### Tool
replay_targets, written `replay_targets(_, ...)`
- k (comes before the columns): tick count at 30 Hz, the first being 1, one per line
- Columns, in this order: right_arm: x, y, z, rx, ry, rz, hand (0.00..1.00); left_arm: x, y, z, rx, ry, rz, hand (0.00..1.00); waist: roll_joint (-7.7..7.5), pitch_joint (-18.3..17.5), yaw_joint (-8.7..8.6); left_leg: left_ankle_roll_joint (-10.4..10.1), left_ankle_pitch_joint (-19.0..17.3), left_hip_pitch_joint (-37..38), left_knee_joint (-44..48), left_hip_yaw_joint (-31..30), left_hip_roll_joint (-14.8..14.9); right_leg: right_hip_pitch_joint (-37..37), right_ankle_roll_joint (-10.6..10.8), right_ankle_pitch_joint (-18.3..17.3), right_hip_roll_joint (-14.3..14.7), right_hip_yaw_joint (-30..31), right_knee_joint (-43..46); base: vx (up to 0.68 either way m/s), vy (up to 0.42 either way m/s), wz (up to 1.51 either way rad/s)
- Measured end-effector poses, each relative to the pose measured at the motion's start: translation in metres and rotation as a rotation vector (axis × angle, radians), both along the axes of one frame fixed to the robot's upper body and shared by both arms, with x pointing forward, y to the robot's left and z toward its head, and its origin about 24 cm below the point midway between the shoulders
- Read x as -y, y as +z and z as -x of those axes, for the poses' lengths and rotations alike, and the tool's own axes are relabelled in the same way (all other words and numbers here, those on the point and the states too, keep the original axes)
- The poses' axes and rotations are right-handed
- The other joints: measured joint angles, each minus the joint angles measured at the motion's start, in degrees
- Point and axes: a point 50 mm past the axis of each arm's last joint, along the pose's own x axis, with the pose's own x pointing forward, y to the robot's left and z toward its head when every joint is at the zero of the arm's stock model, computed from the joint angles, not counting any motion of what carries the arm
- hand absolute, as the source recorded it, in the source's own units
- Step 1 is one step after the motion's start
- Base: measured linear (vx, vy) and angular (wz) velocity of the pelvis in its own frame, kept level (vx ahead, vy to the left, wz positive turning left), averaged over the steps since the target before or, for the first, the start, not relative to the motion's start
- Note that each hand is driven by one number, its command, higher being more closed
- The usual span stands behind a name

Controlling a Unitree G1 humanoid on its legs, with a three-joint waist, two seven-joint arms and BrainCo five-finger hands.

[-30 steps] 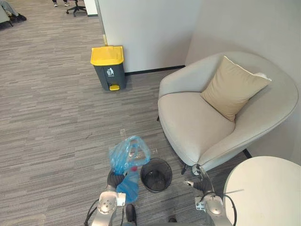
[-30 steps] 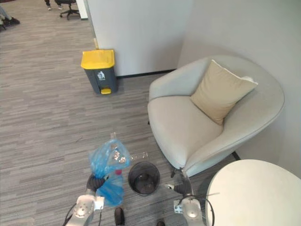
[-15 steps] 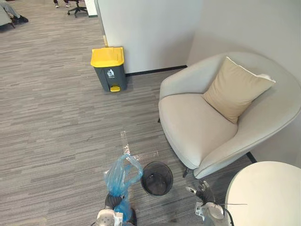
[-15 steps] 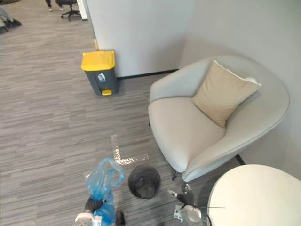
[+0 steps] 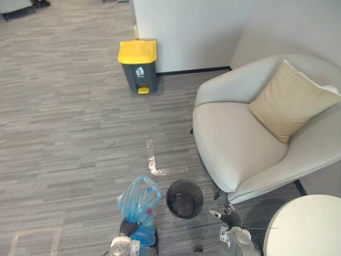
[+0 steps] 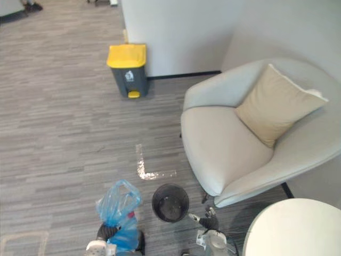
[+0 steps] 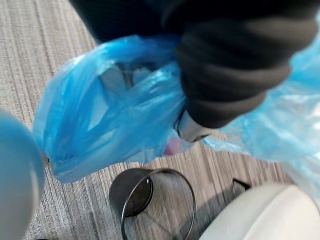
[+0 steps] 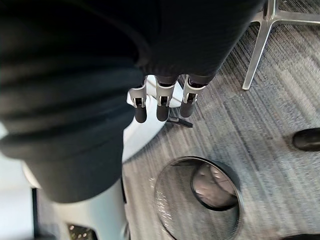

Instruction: Gather rubbish on tea table into small bin, then transfer packed bag to large trash can.

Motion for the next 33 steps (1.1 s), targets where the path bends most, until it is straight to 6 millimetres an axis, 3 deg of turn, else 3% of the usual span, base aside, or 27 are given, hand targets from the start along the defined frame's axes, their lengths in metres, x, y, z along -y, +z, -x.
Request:
replay_targets(5,0.000,0.010,-0.020,0.051,-0.005,0.018,0.00,0.007,0.012,-0.019,0.087,-0.027,0.015,1.00,-0.25,1.6,0.62,0.4,2.2,-8.1,7.0,-0.7,-1.0,-4.4,-0.2,-0.1,-1.0,-3.6,5.6,-0.06,0.017,0.55)
replay_targets(7,0.001,0.014,-0.027,0.073,-0.004,0.025,0.00,0.011,0.016,-0.023,0.111,-0.034,0.026,1.00,0.60,1.9,0.91,-0.5,2.6,-7.4,7.0,-1.8,0.3,-7.0,-2.2,0.3,-0.1,-3.2,10.6,-0.12,0.044,0.41)
replay_targets(8,-0.003,0.016,-0.029,0.091,-0.004,0.015,0.00,0.007,0.020,-0.029,0.136,-0.038,0.013,1.00,-1.39,2.2,0.73,-1.7,-1.3,-7.5,10.6,-2.0,-0.2,-6.4,-3.0,1.1,-1.5,-1.4,7.9,-0.05,0.014,-0.07)
replay_targets(9,-0.005,0.021,-0.035,0.121,-0.001,0.011,0.00,0.006,0.019,-0.027,0.131,-0.023,0.016,1.00,-1.90,2.8,1.23,1.3,-12.7,-9.5,25.9,1.1,1.6,-5.6,-2.0,-0.2,-2.0,-0.7,7.9,-0.05,0.014,-0.24)
replay_targets(10,-0.004,0.021,-0.036,0.126,-0.003,0.012,0.00,0.007,0.018,-0.026,0.124,-0.022,0.018,1.00,-1.55,2.8,1.11,0.6,-14.9,-9.8,29.0,1.2,2.3,-5.8,-2.0,-0.2,-1.9,-0.2,8.4,0.00,0.051,-0.63)
replay_targets(11,0.001,0.024,-0.037,0.136,-0.018,0.020,0.00,0.010,0.017,-0.025,0.117,-0.022,0.028,1.00,-0.22,3.5,0.30,-1.7,-16.9,-9.4,30.0,1.4,3.7,-6.6,-1.3,0.2,-1.2,0.8,9.7,-0.09,0.132,-0.47)
replay_targets(13,0.006,0.018,-0.029,0.100,-0.054,0.016,0.00,0.007,0.020,-0.033,0.134,-0.031,0.015,1.00,-0.87,3.6,-0.63,0.6,-15.6,-8.9,25.7,2.7,2.5,-9.8,0.2,1.4,-2.4,3.0,11.0,-0.13,0.162,-0.28)
replay_targets(17,0.005,0.005,-0.013,0.003,-0.056,0.010,0.00,-0.001,0.019,-0.033,0.124,-0.036,-0.012,1.00,-1.37,3.8,-0.66,2.7,-13.4,-9.0,22.9,6.2,1.2,-12.7,2.0,3.7,-3.8,7.0,10.7,-0.17,0.135,-0.39)
replay_targets(20,0.001,0.001,-0.006,-0.019,-0.047,0.001,0.00,-0.007,0.019,-0.032,0.115,-0.047,-0.037,1.00,-1.08,4.0,-0.88,3.6,-13.7,-9.5,23.2,6.6,1.4,-13.9,2.2,4.6,-3.4,8.0,12.2,-0.19,0.062,-0.09)
replay_targets(21,-0.001,-0.002,-0.001,-0.033,-0.046,-0.005,0.00,-0.009,0.018,-0.029,0.108,-0.051,-0.047,1.00,-0.96,4.0,-0.83,3.9,-13.6,-9.4,23.2,7.0,2.2,-14.5,1.5,2.9,-2.9,8.3,15.5,-0.15,-0.050,0.17)
replay_targets(23,-0.004,-0.004,0.005,-0.049,-0.050,-0.017,0.00,-0.013,0.015,-0.020,0.084,-0.047,-0.054,1.00,-0.67,4.2,-0.72,3.9,-13.6,-8.8,23.2,7.8,3.3,-15.1,1.4,-0.7,-1.6,8.9,24.8,-0.14,-0.103,0.21)
replay_targets(24,-0.006,-0.005,0.007,-0.054,-0.051,-0.022,0.00,-0.013,0.012,-0.012,0.064,-0.042,-0.051,1.00,-1.58,3.6,-0.48,3.8,-13.5,-8.9,23.2,7.9,3.0,-14.8,1.3,-3.2,-1.2,9.1,27.5,-0.09,-0.121,0.12)
replay_targets(25,-0.007,-0.005,0.007,-0.053,-0.051,-0.023,0.00,-0.013,0.011,-0.011,0.061,-0.042,-0.050,1.00,-2.65,3.0,-0.22,3.5,-13.4,-9.1,23.2,7.9,2.6,-14.7,0.8,-4.3,-1.4,9.1,26.3,-0.10,-0.156,0.03)
replay_targets(26,-0.006,-0.005,0.006,-0.052,-0.052,-0.023,0.00,-0.015,0.009,-0.005,0.042,-0.027,-0.050,1.00,-3.39,2.6,0.54,2.4,-12.7,-9.8,23.1,7.9,1.7,-13.9,-0.4,-8.2,-2.0,9.6,21.6,-0.10,-0.125,-0.11)
replay_targets(28,-0.002,-0.008,0.010,-0.077,-0.057,-0.009,0.00,-0.008,0.007,-0.005,0.037,0.007,-0.019,1.00,-2.55,2.2,1.19,2.1,-12.4,-10.7,24.1,6.9,2.4,-13.9,-1.1,-6.8,-1.4,7.8,17.9,-0.06,-0.070,-0.19)
replay_targets(29,0.002,-0.009,0.013,-0.087,-0.060,0.005,0.00,-0.004,0.005,-0.002,0.029,0.009,-0.009,1.00,-0.90,1.2,1.59,2.0,-13.4,-10.2,25.7,6.0,3.5,-13.5,-1.3,-5.7,0.7,7.7,15.8,0.03,-0.019,-0.13)
replay_targets(33,-0.001,-0.016,0.024,-0.138,-0.061,-0.006,0.00,-0.006,0.001,0.002,-0.004,0.011,-0.014,1.00,-0.87,0.9,1.62,1.2,-13.7,-8.3,23.1,6.5,3.7,-11.3,-1.1,-3.1,1.6,9.3,12.3,0.08,-0.025,-0.10)
